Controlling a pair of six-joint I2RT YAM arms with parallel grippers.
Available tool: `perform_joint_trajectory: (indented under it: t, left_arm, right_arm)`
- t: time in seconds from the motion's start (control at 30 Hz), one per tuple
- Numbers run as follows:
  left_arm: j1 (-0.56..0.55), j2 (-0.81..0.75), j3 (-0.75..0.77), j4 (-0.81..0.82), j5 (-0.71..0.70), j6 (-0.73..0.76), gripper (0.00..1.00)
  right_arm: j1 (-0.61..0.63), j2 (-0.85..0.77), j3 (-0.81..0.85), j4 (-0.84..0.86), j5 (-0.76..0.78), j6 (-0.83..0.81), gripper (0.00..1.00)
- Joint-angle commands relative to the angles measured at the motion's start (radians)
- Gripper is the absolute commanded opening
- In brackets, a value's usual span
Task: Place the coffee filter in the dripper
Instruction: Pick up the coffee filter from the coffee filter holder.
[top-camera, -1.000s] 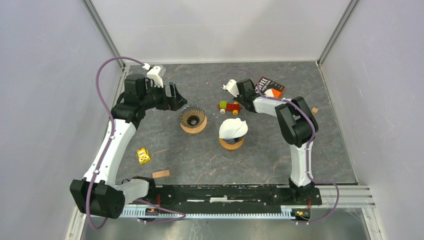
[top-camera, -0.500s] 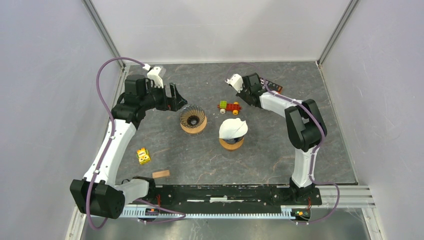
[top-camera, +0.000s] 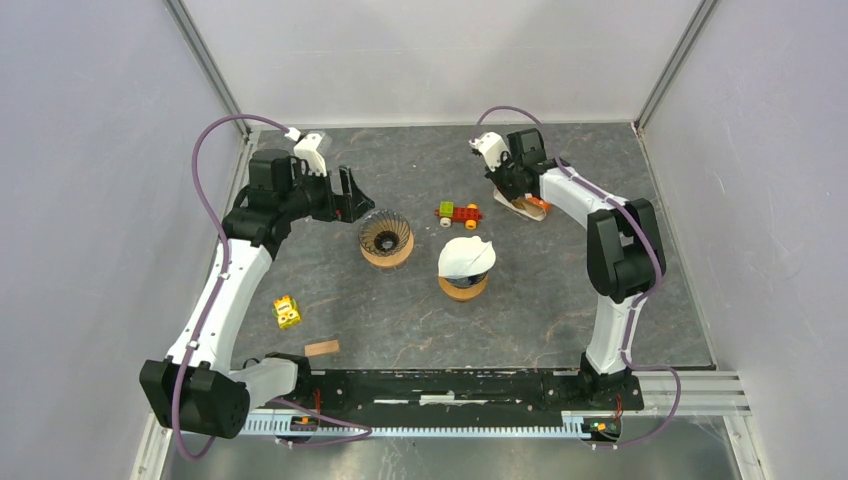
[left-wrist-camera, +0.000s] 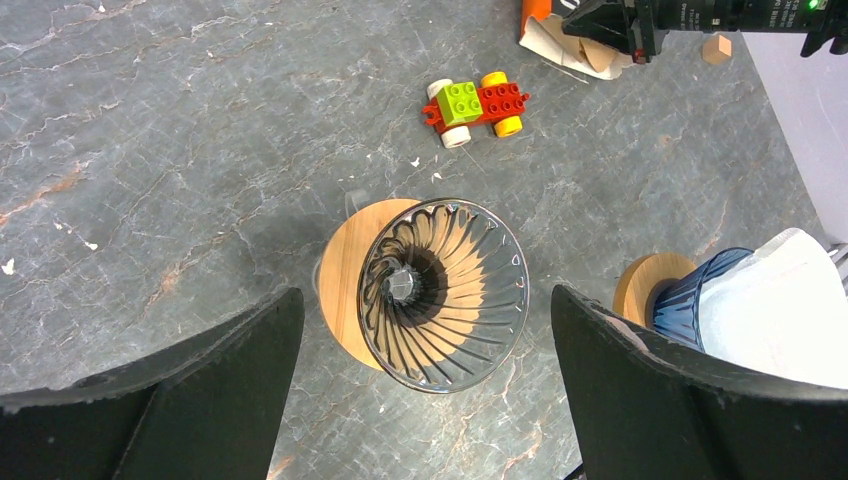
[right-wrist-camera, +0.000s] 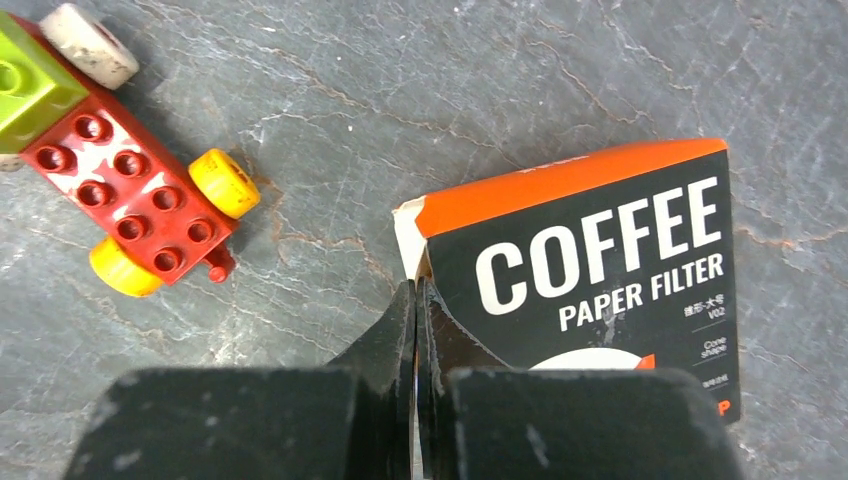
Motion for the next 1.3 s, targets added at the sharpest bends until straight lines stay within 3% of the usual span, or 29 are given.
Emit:
perform_joint_trajectory:
  t: [0.0, 0.4, 1.27]
  left_arm:
    - [0.003, -0.028, 0.002, 0.030, 0.032, 0.002, 0.98]
    - [0.003, -0.051, -0.015, 0.028, 0.023, 0.027, 0.99]
    - [0.003, -0.064, -0.032, 0.064, 0.041, 0.038, 1.00]
  right_arm:
    - [-0.004, -0.034, 0.051, -0.035, -0.115, 0.037, 0.00]
    - [-0.068, -0.024, 0.153, -0.114, -0.275, 0.094, 0.00]
    - [-0.150, -0.070, 0.138, -0.271, -0.578, 0.091, 0.00]
